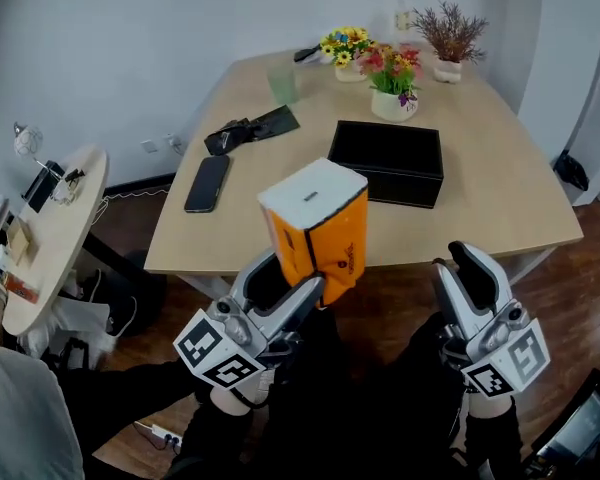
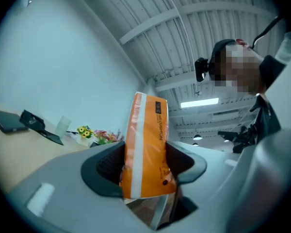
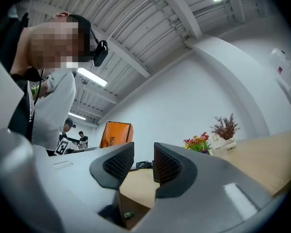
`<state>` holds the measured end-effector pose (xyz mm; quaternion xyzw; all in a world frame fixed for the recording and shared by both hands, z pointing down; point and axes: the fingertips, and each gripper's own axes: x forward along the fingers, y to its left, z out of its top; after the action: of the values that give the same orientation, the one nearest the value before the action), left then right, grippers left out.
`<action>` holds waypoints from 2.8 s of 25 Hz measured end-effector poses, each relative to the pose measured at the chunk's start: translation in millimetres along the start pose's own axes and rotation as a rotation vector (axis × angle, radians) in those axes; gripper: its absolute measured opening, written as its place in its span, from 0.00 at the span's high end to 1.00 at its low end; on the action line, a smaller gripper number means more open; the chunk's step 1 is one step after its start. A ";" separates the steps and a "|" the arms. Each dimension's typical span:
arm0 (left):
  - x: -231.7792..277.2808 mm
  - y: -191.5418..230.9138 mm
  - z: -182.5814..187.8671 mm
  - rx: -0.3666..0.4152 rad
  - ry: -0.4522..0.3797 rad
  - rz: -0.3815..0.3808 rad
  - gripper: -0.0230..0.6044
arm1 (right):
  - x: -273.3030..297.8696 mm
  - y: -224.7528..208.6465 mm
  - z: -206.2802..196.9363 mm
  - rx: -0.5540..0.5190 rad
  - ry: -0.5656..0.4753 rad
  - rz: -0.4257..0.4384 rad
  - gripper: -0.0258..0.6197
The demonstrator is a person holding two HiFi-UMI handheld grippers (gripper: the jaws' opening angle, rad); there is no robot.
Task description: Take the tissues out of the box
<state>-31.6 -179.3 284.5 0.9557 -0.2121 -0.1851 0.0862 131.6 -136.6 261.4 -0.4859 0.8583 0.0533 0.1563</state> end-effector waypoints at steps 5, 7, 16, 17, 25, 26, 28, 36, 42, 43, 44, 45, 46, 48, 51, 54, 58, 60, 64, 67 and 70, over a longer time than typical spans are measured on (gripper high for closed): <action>-23.1 74.8 27.3 0.142 0.072 0.301 0.57 | 3.6 -12.7 -5.1 0.015 -0.003 -0.022 0.78; -30.2 103.1 35.1 0.203 0.083 0.403 0.57 | 10.0 -13.5 -10.1 0.022 0.001 -0.020 0.78; 16.8 187.2 15.8 0.320 0.259 0.465 0.57 | 71.1 13.5 -36.7 0.060 0.017 0.062 0.80; 20.4 194.4 11.1 0.322 0.273 0.468 0.57 | 76.8 19.4 -38.9 0.069 0.015 0.071 0.81; 13.6 209.6 -11.7 0.273 0.507 0.468 0.55 | 106.9 48.9 -48.0 0.077 0.009 0.128 0.82; 9.2 209.5 -14.4 0.269 0.549 0.468 0.55 | 108.1 50.6 -47.5 0.078 0.007 0.130 0.82; -1.6 211.3 -23.3 0.276 0.633 0.477 0.54 | 109.4 53.8 -47.5 0.077 0.007 0.134 0.83; -32.8 188.1 -1.3 0.195 0.417 0.429 0.49 | 106.5 51.1 -53.2 0.075 0.028 0.117 0.83; -69.5 94.7 28.7 0.155 0.026 0.395 0.55 | 103.6 39.2 -62.9 0.100 0.052 0.074 0.84; -67.4 78.2 19.6 0.172 0.033 0.377 0.55 | 104.4 40.3 -66.0 0.113 0.058 0.073 0.84; -64.5 64.5 10.5 0.184 0.043 0.361 0.56 | 105.5 43.1 -69.0 0.127 0.063 0.077 0.85; -61.6 53.6 3.0 0.193 0.050 0.347 0.56 | 106.7 47.5 -72.1 0.139 0.069 0.084 0.85; -59.4 44.9 -2.2 0.202 0.056 0.336 0.57 | 107.5 52.9 -75.1 0.144 0.076 0.092 0.85; -56.9 32.2 -3.8 0.245 0.056 0.321 0.58 | 108.0 63.6 -80.2 0.133 0.091 0.109 0.85; -57.9 30.3 8.9 0.334 0.031 0.345 0.59 | 110.8 70.2 -79.8 0.069 0.101 0.113 0.85; -64.3 42.6 24.4 0.378 0.000 0.416 0.59 | 115.2 70.1 -69.6 -0.062 0.081 0.072 0.86; -76.3 58.6 27.1 0.399 0.014 0.501 0.64 | 119.1 73.3 -63.9 -0.259 0.071 0.007 0.89; -79.2 61.8 23.7 0.378 0.022 0.508 0.66 | 120.7 76.7 -67.0 -0.280 0.080 0.010 0.90; -80.6 60.8 19.7 0.387 0.034 0.506 0.66 | 121.6 81.4 -70.5 -0.236 0.079 0.027 0.92; -78.5 58.8 15.4 0.400 0.049 0.497 0.66 | 120.8 81.4 -70.2 -0.235 0.077 0.027 0.92; -77.3 56.4 13.1 0.408 0.059 0.493 0.66 | 120.0 81.9 -69.6 -0.231 0.077 0.031 0.92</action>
<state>-122.8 -197.2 310.7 0.8779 -0.4675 -0.0845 -0.0590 -10.6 -208.9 283.8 -0.4892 0.8591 0.1355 0.0651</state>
